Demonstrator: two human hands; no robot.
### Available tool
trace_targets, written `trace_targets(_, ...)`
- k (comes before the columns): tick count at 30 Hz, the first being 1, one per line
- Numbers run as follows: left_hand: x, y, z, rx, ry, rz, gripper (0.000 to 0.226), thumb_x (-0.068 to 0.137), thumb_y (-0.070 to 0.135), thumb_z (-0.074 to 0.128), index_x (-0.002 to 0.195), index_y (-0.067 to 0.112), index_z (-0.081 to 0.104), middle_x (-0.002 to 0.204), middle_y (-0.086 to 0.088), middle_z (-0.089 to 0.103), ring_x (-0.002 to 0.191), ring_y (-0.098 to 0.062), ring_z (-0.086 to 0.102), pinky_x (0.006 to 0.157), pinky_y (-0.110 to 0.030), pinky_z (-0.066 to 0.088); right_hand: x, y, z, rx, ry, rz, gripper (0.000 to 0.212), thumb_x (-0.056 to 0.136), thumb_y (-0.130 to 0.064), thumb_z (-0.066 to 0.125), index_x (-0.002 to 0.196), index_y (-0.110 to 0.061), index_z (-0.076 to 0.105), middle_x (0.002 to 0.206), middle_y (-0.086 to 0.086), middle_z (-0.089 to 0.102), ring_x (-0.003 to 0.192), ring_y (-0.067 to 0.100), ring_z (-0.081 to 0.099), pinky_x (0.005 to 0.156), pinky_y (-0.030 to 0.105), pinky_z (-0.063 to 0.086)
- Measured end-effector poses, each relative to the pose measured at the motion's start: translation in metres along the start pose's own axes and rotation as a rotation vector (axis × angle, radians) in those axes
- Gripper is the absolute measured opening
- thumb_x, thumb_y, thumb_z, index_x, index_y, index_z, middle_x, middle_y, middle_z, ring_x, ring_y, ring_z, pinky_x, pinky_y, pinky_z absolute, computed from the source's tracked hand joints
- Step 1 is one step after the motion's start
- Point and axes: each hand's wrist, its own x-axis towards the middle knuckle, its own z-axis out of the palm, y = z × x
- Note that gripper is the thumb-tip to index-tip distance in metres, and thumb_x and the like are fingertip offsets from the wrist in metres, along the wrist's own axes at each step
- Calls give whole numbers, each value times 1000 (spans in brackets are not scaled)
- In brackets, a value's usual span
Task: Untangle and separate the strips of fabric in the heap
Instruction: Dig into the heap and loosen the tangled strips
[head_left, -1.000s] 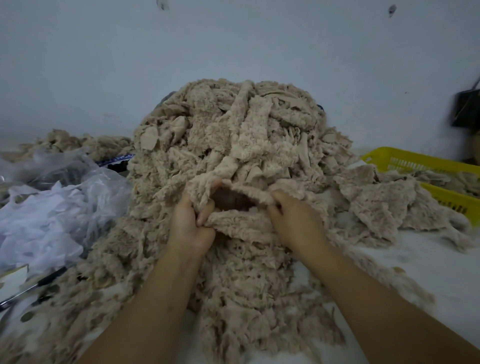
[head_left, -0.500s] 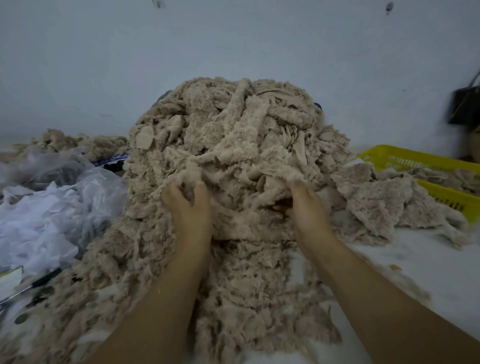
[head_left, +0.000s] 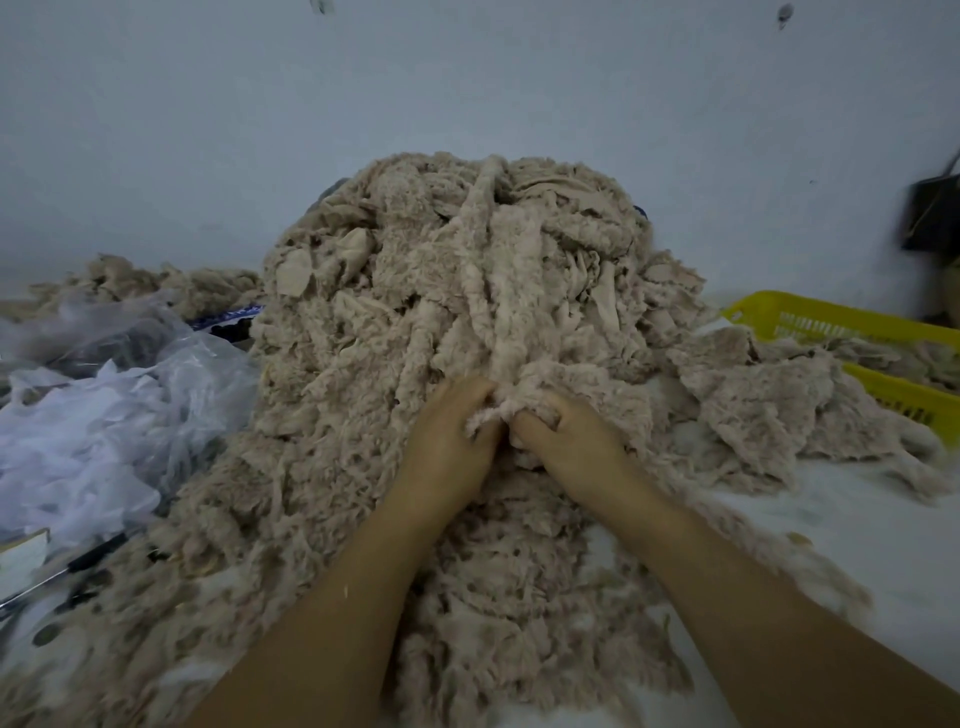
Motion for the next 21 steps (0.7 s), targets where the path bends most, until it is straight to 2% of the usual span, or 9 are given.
trace_targets(3, -1, -8, -1, -24, 48, -100, 14, 96, 18, 55, 84, 23, 50, 81, 9, 52, 70, -2, 46, 56, -16, 32, 0, -2, 4, -56, -47, -26, 38, 95, -28, 56, 59, -40, 57, 49, -19, 46, 45, -2, 43, 43, 8, 33)
trace_targets(5, -1, -12, -2, -35, 128, -160, 18, 96, 21, 57, 81, 24, 47, 75, 9, 53, 65, -3, 49, 53, -18, 34, -1, -3, 4, -32, -41, -36, 39, 96, -33, 54, 57, -31, 49, 48, -15, 41, 43, 1, 36, 42, 10, 30)
trace_targets(7, 3, -15, -6, -125, 229, -366, 19, 96, 24, 54, 78, 22, 48, 70, 2, 57, 62, -14, 53, 53, -27, 39, 0, -2, 3, 58, 9, -32, 43, 95, -31, 53, 55, -26, 37, 49, -14, 32, 44, 4, 30, 42, 14, 27)
trace_targets(10, 8, -27, -16, -328, 396, -703, 18, 93, 30, 50, 82, 17, 56, 79, -7, 67, 72, -26, 61, 65, -40, 51, 2, -7, 1, 196, 126, 74, 41, 88, -33, 56, 53, -26, 38, 52, -6, 35, 50, 10, 35, 52, 20, 31)
trace_targets(11, 11, -31, -19, -370, 454, -793, 19, 94, 30, 50, 82, 16, 56, 82, -8, 67, 74, -27, 61, 68, -41, 52, 5, -10, -2, 259, 186, 128, 37, 84, -35, 56, 52, -26, 39, 54, -4, 35, 51, 12, 36, 56, 23, 32)
trace_targets(13, 14, -39, -23, -456, 561, -898, 23, 95, 30, 52, 79, 15, 52, 82, -9, 63, 72, -26, 56, 65, -38, 47, 10, -12, -11, 415, 272, 207, 38, 81, -33, 55, 50, -25, 35, 55, -3, 34, 55, 14, 33, 68, 34, 33)
trace_targets(16, 15, -40, -21, -538, 656, -910, 27, 96, 31, 51, 75, 17, 45, 75, -5, 54, 68, -22, 47, 61, -34, 38, 16, -7, -22, 668, 279, 256, 53, 95, -30, 52, 47, -23, 31, 55, -2, 33, 58, 18, 30, 86, 45, 39)
trace_targets(19, 12, -38, -23, -563, 713, -879, 25, 95, 28, 50, 73, 18, 43, 74, -4, 51, 70, -21, 46, 62, -34, 38, 16, -3, -21, 782, 285, 239, 58, 103, -33, 46, 46, -27, 38, 48, -7, 36, 47, 12, 35, 74, 35, 35)
trace_targets(21, 10, -33, -23, -371, 656, -794, 22, 96, 27, 49, 75, 19, 44, 78, -2, 51, 76, -21, 49, 64, -33, 39, 16, -4, -19, 718, 301, 216, 55, 103, -37, 45, 50, -27, 43, 46, -8, 38, 44, 9, 37, 73, 30, 31)
